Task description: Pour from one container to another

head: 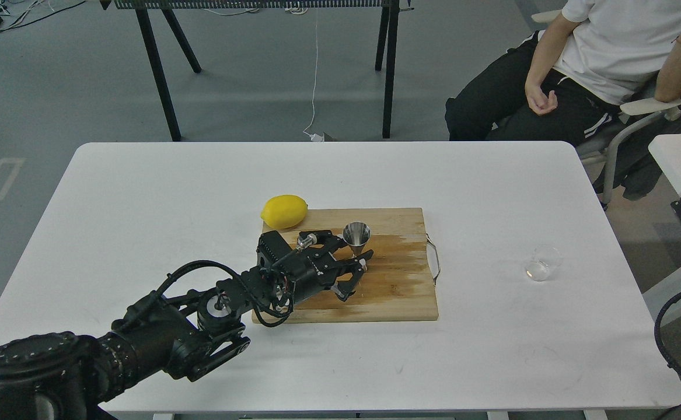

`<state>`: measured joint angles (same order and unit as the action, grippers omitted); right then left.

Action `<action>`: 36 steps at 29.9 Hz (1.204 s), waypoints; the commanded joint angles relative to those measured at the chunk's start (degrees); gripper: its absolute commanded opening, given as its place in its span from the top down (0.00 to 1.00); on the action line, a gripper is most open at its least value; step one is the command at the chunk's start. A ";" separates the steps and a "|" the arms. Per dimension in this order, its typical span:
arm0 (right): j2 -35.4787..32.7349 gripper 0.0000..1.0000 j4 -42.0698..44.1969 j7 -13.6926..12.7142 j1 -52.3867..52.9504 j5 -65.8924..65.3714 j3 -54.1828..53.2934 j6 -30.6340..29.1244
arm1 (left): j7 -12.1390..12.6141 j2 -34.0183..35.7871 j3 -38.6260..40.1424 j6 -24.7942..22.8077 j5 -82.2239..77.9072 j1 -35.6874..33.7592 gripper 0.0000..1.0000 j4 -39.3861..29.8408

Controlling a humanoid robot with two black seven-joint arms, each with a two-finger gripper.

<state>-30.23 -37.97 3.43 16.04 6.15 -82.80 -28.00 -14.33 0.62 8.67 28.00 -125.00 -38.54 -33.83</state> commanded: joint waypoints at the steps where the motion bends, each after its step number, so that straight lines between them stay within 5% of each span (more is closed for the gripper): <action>1: 0.00 0.00 0.00 0.00 -0.04 0.00 0.00 0.00 | -0.08 0.26 -0.06 0.00 0.00 -0.05 0.30 -0.10; 7: 0.00 0.00 0.00 0.00 -0.04 0.00 0.00 0.00 | -0.87 2.62 -0.06 0.00 0.00 -0.05 0.22 -1.23; 16: -0.18 0.00 0.17 -0.53 -0.04 -0.08 0.00 0.00 | -1.66 18.26 0.11 0.00 0.00 1.27 0.14 -22.32; 23: -3.43 0.00 0.17 -0.18 0.22 -0.08 -0.79 0.00 | -5.96 29.78 0.90 0.00 13.68 1.27 0.12 -34.02; 31: -3.43 0.00 0.00 -0.18 -1.53 0.00 -0.61 0.00 | -13.67 32.16 8.89 0.00 44.45 0.39 0.04 -34.29; 36: -3.17 0.00 0.00 -0.53 -3.03 1.57 -0.61 0.00 | -13.67 33.04 22.49 -17.15 61.15 0.91 0.03 -33.85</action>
<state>-33.67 -37.95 3.25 13.48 6.28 -83.37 -28.00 -27.83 33.14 22.66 20.59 -73.24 -38.12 -68.13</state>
